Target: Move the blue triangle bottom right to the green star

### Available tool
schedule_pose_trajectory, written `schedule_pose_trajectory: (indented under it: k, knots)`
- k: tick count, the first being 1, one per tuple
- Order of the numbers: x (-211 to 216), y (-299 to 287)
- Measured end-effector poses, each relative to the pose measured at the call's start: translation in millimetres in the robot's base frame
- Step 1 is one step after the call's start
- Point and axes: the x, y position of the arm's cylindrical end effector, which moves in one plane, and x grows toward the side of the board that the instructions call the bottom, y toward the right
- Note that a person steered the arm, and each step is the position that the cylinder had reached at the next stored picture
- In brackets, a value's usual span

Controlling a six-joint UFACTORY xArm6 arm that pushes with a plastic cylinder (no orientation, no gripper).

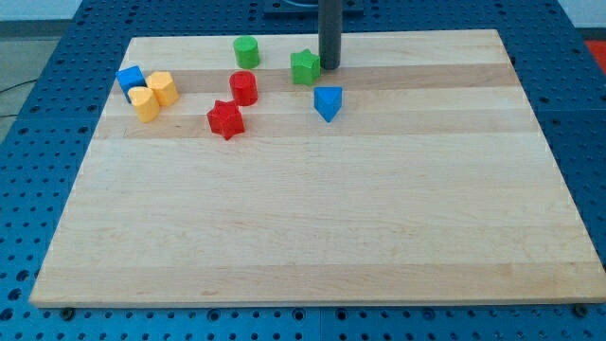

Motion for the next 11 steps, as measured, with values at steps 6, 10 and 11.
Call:
schedule_pose_trajectory:
  k: [6, 10, 11]
  knots:
    - [95.6, -22.4]
    - [63.2, 1.6]
    - [172.1, -33.9]
